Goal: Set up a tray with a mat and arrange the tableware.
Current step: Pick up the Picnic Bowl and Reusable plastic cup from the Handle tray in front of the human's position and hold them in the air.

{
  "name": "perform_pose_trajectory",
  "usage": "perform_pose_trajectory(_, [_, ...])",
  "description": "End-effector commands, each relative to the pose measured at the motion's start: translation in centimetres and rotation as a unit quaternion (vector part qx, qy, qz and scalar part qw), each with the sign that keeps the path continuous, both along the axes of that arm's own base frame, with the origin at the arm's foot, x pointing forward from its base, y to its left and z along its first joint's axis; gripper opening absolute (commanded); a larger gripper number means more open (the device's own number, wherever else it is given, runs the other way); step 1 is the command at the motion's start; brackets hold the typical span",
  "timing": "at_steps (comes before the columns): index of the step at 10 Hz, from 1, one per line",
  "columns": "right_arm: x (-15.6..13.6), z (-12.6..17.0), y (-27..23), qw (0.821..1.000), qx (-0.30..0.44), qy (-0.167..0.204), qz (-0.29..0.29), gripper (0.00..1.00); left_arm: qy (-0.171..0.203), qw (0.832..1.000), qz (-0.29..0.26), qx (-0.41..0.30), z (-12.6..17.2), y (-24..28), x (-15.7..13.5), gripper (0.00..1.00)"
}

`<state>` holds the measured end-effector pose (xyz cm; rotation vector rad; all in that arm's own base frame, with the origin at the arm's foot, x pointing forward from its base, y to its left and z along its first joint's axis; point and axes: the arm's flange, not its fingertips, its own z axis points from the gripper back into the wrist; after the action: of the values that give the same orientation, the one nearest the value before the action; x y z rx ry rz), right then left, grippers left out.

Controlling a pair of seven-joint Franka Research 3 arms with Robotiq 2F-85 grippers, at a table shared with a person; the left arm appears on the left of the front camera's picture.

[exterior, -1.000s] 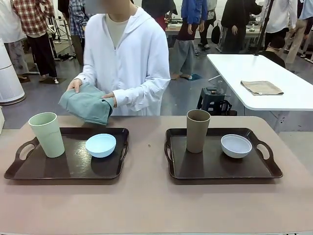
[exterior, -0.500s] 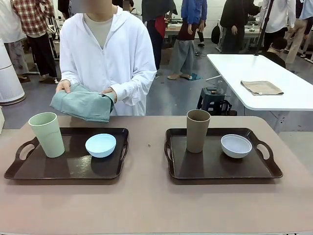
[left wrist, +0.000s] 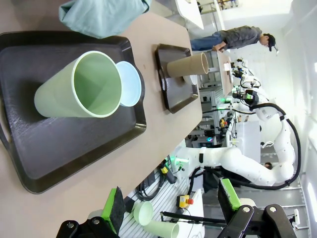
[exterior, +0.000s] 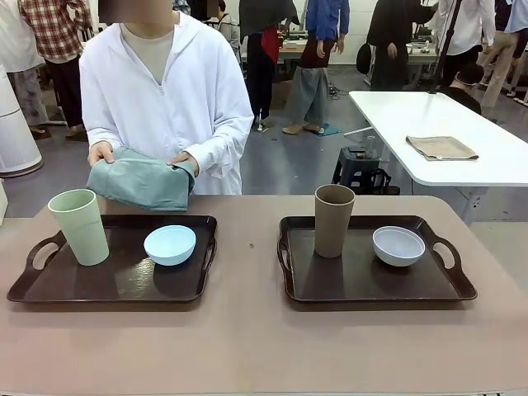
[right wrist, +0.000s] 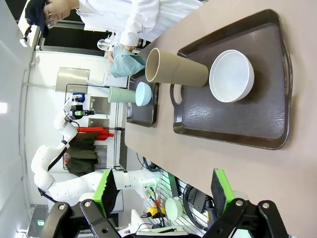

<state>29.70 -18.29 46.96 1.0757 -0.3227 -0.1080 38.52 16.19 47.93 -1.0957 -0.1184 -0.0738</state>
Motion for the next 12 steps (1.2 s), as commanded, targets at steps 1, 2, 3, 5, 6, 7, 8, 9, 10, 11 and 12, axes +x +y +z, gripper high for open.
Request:
perform_pose_trajectory(1, [0.03, 0.13, 0.01, 1.000, 0.008, -0.003, 0.000, 1.00, -0.002, 1.000, -0.001, -0.006, 0.06, 0.11, -0.11, 1.00])
perform_pose_trajectory(2, [0.03, 0.13, 0.01, 1.000, 0.008, -0.003, 0.000, 1.00, -0.002, 1.000, -0.001, -0.006, 0.06, 0.11, -0.11, 1.00])
perform_pose_trajectory(3, [0.03, 0.13, 0.01, 1.000, 0.008, -0.003, 0.000, 1.00, -0.002, 1.000, -0.001, -0.006, 0.06, 0.11, -0.11, 1.00])
perform_pose_trajectory(5, [0.03, 0.13, 0.01, 1.000, 0.008, -0.003, 0.000, 1.00, -0.002, 1.000, -0.001, -0.006, 0.06, 0.11, -0.11, 1.00])
perform_pose_trajectory(6, [0.03, 0.13, 0.01, 1.000, 0.008, -0.003, 0.000, 1.00, -0.002, 1.000, -0.001, -0.006, 0.06, 0.11, -0.11, 1.00])
perform_pose_trajectory(7, [0.03, 0.13, 0.01, 1.000, 0.008, -0.003, 0.000, 1.00, -0.002, 1.000, -0.001, -0.006, 0.06, 0.11, -0.11, 1.00])
perform_pose_trajectory(8, [0.03, 0.13, 0.01, 1.000, 0.008, -0.003, 0.000, 1.00, -0.002, 1.000, -0.001, -0.006, 0.06, 0.11, -0.11, 1.00])
perform_pose_trajectory(9, [0.03, 0.13, 0.01, 1.000, 0.008, -0.003, 0.000, 1.00, -0.002, 1.000, -0.001, -0.006, 0.06, 0.11, -0.11, 1.00])
perform_pose_trajectory(10, [0.03, 0.13, 0.01, 1.000, 0.008, -0.003, 0.000, 1.00, -0.002, 1.000, -0.001, -0.006, 0.06, 0.11, -0.11, 1.00])
perform_pose_trajectory(11, [0.03, 0.13, 0.01, 1.000, 0.008, -0.003, 0.000, 1.00, -0.002, 1.000, -0.001, -0.006, 0.06, 0.11, -0.11, 1.00])
perform_pose_trajectory(12, [0.03, 0.13, 0.01, 1.000, 0.008, -0.003, 0.000, 1.00, -0.002, 1.000, -0.001, -0.006, 0.06, 0.11, -0.11, 1.00])
